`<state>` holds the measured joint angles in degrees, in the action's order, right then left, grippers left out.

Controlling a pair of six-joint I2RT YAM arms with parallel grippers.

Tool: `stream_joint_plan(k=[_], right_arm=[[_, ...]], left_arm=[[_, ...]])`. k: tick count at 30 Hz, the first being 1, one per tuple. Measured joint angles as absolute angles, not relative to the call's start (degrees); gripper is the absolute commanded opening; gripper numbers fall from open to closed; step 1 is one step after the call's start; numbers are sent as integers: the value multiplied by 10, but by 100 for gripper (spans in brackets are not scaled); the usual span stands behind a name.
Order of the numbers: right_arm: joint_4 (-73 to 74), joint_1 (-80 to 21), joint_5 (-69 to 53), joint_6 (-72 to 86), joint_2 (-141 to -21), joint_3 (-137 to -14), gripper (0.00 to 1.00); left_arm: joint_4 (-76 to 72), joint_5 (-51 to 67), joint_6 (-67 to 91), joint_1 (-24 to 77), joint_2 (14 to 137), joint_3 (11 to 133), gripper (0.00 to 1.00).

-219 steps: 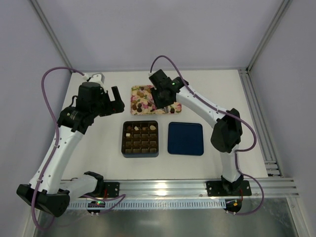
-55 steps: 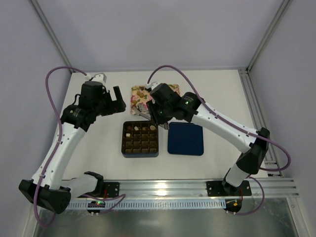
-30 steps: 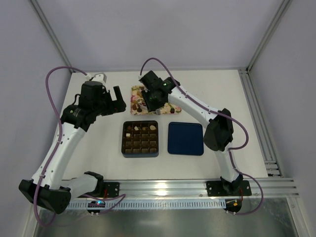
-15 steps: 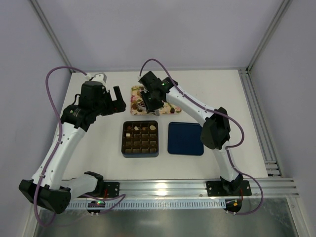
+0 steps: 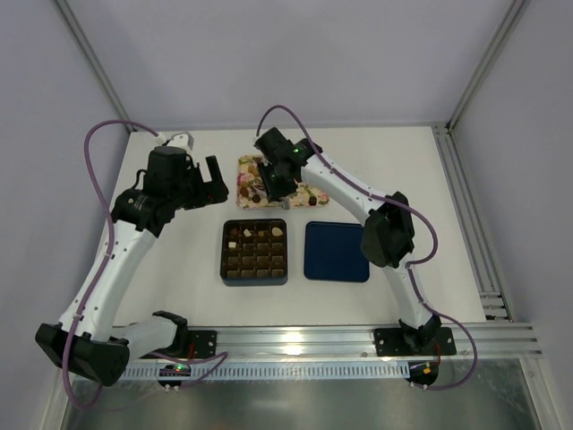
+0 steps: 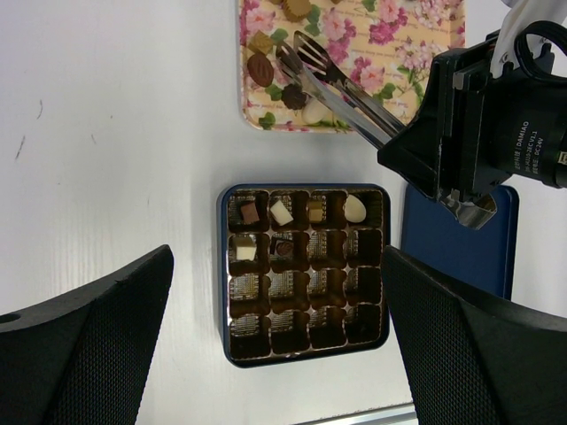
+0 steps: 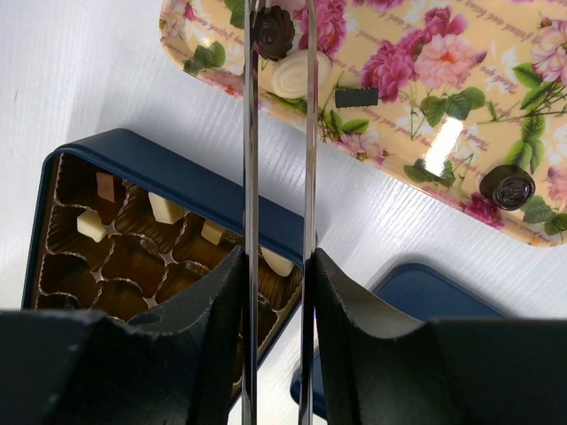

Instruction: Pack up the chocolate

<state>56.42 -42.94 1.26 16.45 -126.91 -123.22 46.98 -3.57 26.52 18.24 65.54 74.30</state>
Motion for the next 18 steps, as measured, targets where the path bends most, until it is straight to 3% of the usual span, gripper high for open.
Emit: stream_joint_plan(k=[7,18], right_arm=[[563,-429,14,164,-1277,-1240,26],[562,-429,40,164,-1273,-1243,24]], left_arm=[[470,-35,265,181,656,742,97],[470,-34,265,176,656,742,97]])
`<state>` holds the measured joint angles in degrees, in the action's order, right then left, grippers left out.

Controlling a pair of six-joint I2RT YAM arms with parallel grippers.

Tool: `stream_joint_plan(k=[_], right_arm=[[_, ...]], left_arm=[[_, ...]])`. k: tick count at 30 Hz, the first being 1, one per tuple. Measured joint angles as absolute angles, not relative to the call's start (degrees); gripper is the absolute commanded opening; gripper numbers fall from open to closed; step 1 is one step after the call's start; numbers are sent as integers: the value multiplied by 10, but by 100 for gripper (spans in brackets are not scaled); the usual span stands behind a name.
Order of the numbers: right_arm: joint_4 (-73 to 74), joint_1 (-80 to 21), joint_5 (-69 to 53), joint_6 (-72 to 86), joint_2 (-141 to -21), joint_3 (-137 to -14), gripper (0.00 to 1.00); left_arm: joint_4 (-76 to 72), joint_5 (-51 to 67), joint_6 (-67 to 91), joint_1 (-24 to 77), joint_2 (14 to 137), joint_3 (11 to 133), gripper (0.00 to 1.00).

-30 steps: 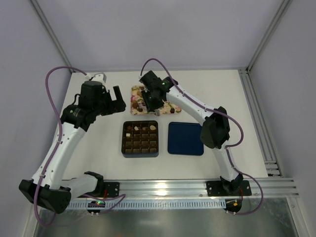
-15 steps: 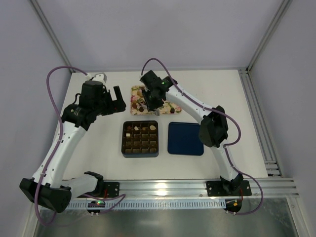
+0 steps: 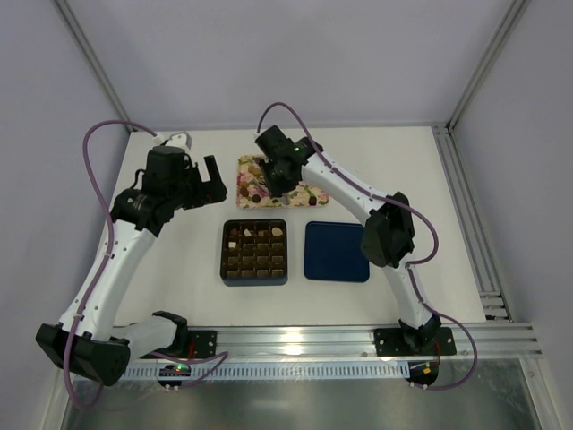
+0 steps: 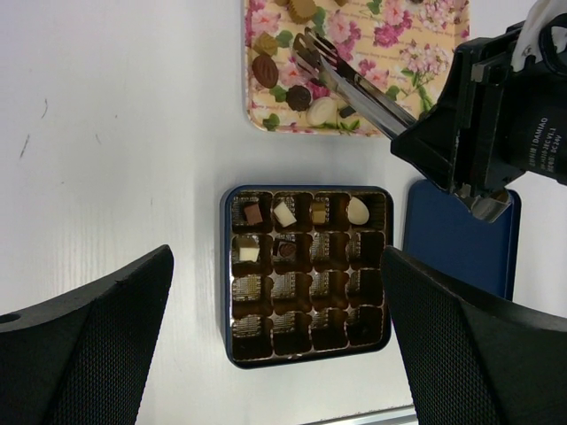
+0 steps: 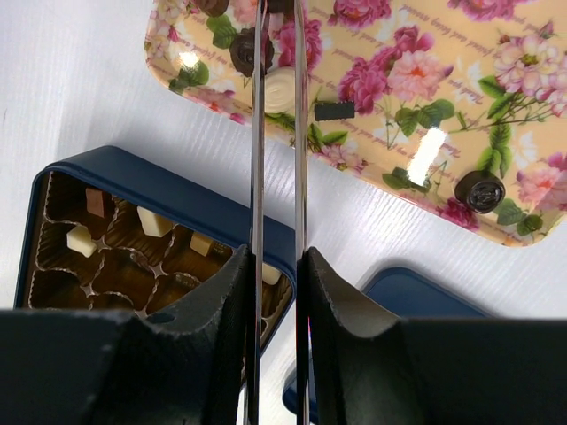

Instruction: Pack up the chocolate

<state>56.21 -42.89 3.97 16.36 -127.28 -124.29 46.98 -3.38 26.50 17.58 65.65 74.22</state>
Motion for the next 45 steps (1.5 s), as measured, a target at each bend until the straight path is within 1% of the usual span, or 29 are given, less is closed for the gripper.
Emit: stream_joint_plan(k=[8,15,20,27,38,45], right_arm=[[563,-429,52,164,-1208,-1233,23],[549,-429,51,165,-1081,-1146,22],[538,-429,52,167,-1035,-1089,23],[531,-429,67,166,-1054,-1072,22],[518,-410,87,161,-1187,-1107,22],[512,-404,86,160,-1196,-1112,23]], left_arm=[[470,-34,265,174,656,742,97],[470,-34,265,173,656,742,97],[470,-34,265,172,656,742,97],[470,-34,266,172,656,742,97],[470,-34,266,172,656,739,97],[470,-34,266,172,656,739,97]])
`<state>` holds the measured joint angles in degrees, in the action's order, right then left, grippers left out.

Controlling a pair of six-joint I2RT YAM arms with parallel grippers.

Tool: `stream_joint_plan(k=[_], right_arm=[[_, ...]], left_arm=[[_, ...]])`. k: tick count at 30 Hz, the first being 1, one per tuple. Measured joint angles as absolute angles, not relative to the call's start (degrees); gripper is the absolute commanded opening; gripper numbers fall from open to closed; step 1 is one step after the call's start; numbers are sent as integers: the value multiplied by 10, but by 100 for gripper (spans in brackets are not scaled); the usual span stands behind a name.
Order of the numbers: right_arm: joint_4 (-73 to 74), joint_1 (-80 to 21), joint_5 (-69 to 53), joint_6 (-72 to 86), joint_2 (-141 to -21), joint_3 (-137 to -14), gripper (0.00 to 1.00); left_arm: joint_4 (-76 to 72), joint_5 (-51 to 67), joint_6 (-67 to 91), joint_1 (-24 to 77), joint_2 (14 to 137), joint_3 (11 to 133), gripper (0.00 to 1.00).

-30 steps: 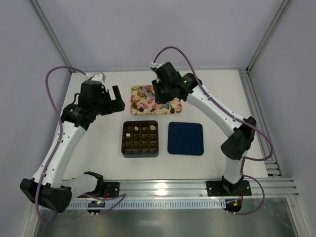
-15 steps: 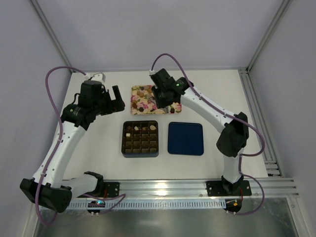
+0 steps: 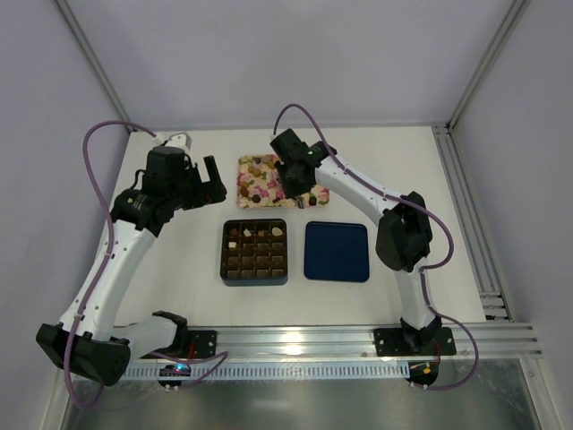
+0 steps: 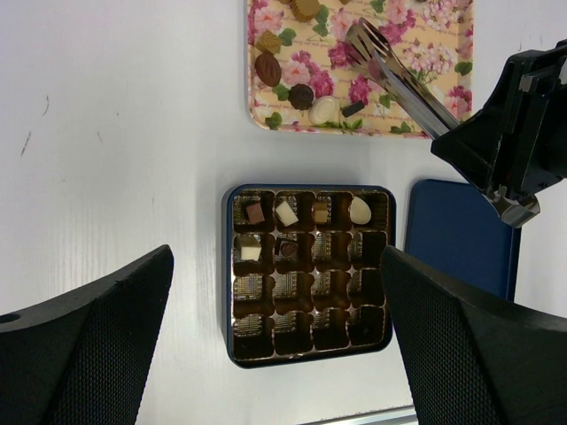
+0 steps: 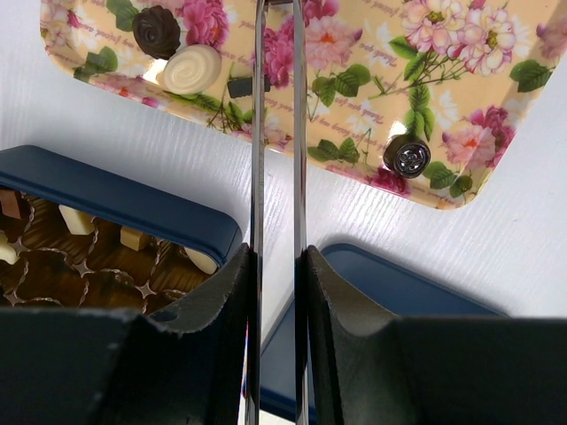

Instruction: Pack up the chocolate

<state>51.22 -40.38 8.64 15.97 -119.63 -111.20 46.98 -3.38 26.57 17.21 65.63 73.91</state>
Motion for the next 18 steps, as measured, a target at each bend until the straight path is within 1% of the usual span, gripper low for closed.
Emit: stream_joint_plan(k=[4,5,8,14,18], right_arm=[[509,-404,86,160,-1196,-1112,22],[509,-404,86,160,-1196,-1112,19],[509,-404,86,160,-1196,-1112,15],[510,-404,85,160,-1190,-1112,15],[514,-404,83,160,-1160,-1110,14]], left_arm=[[470,-34,266,172,656,739,97],[470,-34,266,172,656,739,97],[470,-34,266,172,656,739,97],[470,-34,266,172,656,739,97],[470,-34,266,172,656,739,97]])
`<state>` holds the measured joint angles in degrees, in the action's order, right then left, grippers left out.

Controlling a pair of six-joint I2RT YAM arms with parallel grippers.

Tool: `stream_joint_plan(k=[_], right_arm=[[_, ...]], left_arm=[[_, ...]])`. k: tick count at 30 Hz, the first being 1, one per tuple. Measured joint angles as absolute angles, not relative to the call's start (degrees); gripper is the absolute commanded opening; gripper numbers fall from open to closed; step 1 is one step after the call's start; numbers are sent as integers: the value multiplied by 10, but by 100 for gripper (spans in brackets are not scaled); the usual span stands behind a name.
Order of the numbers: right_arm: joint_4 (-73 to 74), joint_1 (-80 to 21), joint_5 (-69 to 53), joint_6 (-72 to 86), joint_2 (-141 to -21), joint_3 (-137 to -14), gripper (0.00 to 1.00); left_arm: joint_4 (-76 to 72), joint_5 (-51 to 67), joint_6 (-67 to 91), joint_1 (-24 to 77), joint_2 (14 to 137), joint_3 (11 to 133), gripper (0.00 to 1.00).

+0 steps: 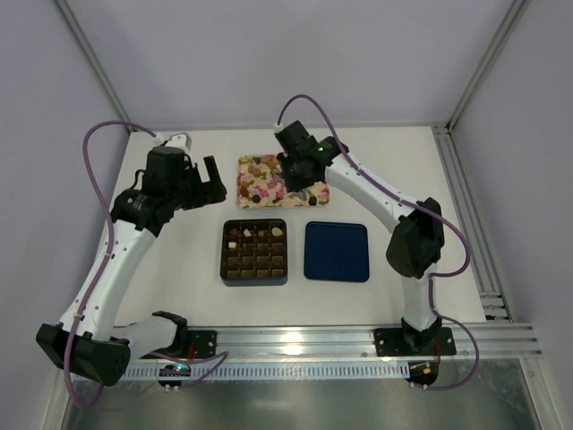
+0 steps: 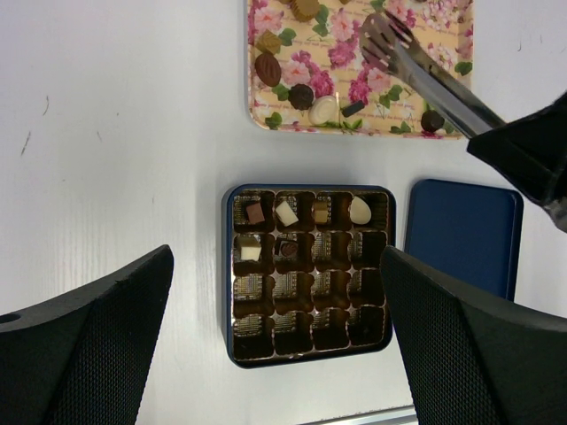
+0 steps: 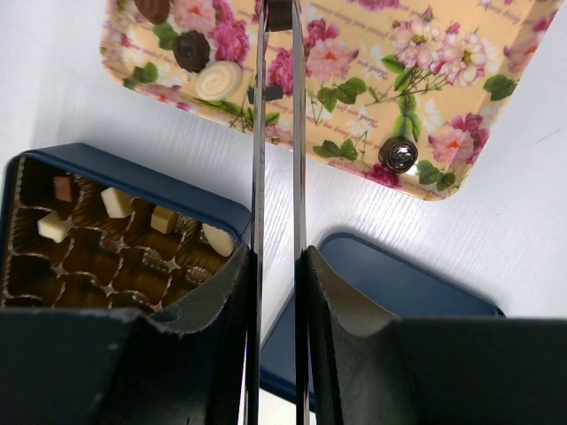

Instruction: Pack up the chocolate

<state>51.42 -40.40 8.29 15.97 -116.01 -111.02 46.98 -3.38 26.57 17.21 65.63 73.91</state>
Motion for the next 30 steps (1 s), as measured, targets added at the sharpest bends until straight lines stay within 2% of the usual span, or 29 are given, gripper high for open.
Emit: stream_joint_plan(k=[6,15,24,30], right_arm=[[513,-404,73,160,-1082,-1091,13],[507,-416,44,170,-946,-953,13],[504,-498,36,203,-838,-849,13],[497,-553,37,225,-832,-821,13]], left_arm=[[470,-34,266,172,656,739,97],[470,-33,266,172,656,739,97],[469,-30,266,172,656,739,97],[463,-27,269,172,656,739,96]])
